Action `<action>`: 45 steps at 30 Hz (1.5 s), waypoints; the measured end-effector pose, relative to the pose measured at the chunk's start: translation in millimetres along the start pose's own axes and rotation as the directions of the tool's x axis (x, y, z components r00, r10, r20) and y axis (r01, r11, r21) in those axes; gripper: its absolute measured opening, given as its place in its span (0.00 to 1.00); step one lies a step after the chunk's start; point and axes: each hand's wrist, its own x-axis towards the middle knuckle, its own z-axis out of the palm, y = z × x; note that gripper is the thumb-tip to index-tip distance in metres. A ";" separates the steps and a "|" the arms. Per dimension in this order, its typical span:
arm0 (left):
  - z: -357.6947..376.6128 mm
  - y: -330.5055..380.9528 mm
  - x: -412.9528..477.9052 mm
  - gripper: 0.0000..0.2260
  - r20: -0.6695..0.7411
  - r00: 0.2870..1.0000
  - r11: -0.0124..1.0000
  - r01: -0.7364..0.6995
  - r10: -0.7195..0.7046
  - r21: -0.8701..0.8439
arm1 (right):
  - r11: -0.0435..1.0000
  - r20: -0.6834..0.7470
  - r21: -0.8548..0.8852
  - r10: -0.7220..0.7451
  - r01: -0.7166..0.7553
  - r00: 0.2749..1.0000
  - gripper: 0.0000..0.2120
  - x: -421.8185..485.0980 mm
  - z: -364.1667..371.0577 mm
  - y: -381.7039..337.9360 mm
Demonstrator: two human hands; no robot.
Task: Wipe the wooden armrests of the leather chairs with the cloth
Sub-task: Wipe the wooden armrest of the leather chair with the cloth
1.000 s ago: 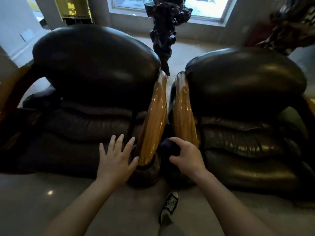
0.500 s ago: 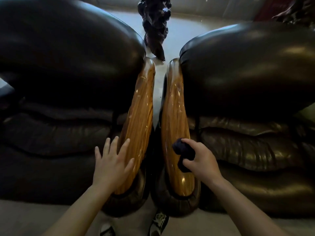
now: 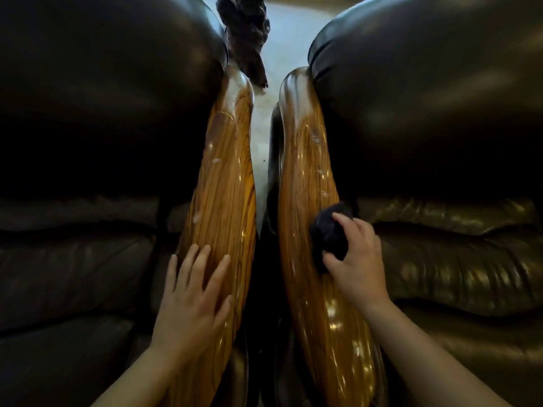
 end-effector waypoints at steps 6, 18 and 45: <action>24.5 -14.1 -2.5 0.30 -0.134 0.989 0.997 -0.065 0.058 -0.049 | 0.993 -0.045 -0.090 -0.080 0.076 0.996 0.34 -1.6 31.7 15.3; 19.7 -12.0 -2.7 0.29 -0.104 0.994 0.994 -0.052 0.042 -0.098 | 0.989 -0.179 -0.133 -0.089 0.066 0.980 0.28 49.1 58.2 -7.4; 13.6 0.1 27.4 0.28 -0.179 0.984 0.986 -0.030 0.000 -0.164 | 0.873 0.017 -0.397 -0.302 0.283 0.953 0.32 19.1 65.4 7.5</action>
